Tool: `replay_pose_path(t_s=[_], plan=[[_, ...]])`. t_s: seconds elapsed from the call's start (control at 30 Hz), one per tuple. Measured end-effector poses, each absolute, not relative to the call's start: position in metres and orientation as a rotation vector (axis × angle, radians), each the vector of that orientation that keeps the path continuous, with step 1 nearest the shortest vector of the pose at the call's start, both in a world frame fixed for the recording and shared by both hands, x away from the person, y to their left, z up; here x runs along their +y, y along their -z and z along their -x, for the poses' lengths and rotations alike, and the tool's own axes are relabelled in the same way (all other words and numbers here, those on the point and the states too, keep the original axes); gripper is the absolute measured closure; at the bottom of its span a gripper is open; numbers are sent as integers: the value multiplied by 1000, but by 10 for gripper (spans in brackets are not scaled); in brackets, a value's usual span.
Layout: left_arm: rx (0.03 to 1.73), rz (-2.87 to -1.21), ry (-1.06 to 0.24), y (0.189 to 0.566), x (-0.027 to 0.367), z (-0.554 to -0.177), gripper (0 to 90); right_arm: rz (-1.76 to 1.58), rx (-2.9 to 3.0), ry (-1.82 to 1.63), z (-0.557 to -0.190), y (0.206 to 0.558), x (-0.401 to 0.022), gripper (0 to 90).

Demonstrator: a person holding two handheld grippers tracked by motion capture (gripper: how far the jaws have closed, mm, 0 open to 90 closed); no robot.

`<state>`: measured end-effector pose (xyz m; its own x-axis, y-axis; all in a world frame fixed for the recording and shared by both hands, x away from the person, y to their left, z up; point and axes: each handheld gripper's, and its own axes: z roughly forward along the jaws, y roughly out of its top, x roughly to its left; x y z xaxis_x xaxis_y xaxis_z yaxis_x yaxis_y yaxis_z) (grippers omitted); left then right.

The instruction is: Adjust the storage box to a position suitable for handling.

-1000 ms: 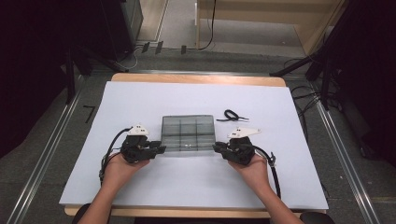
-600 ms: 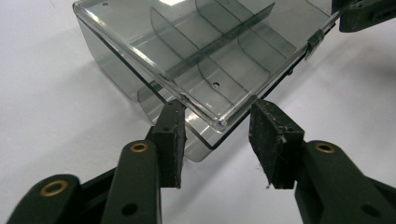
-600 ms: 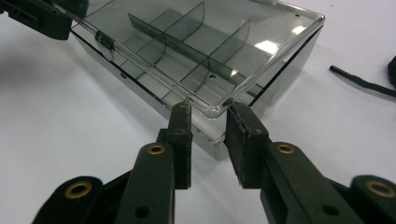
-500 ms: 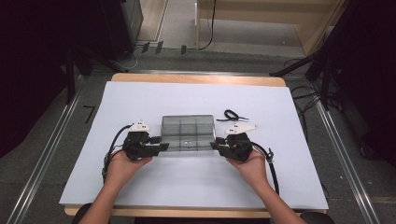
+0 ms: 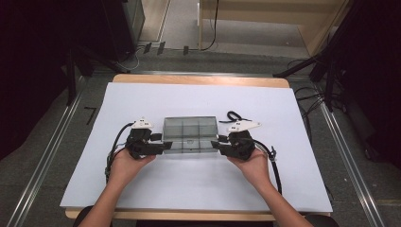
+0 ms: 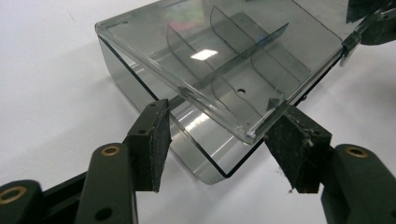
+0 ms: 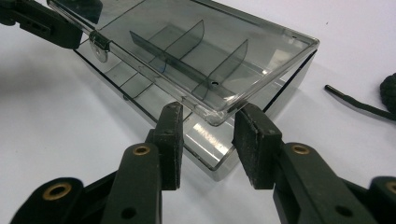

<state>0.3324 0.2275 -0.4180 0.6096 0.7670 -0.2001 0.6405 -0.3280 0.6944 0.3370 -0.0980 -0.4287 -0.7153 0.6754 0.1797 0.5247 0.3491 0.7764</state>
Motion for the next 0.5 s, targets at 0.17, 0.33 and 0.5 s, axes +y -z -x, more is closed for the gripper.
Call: replay_pose_path(t_s=[0.17,0.33,0.5], plan=[[1103,-2073,-213,416,226,-335,394,-1094,2426,-1306,-338,427,-98,629],[1108,-2062,-232,412,226,-337,390,-1089,2421,-1308,-339,424,-97,621],[1109,-2058,-231,407,226,-340,390,-1086,2404,-1311,-342,419,-96,612]])
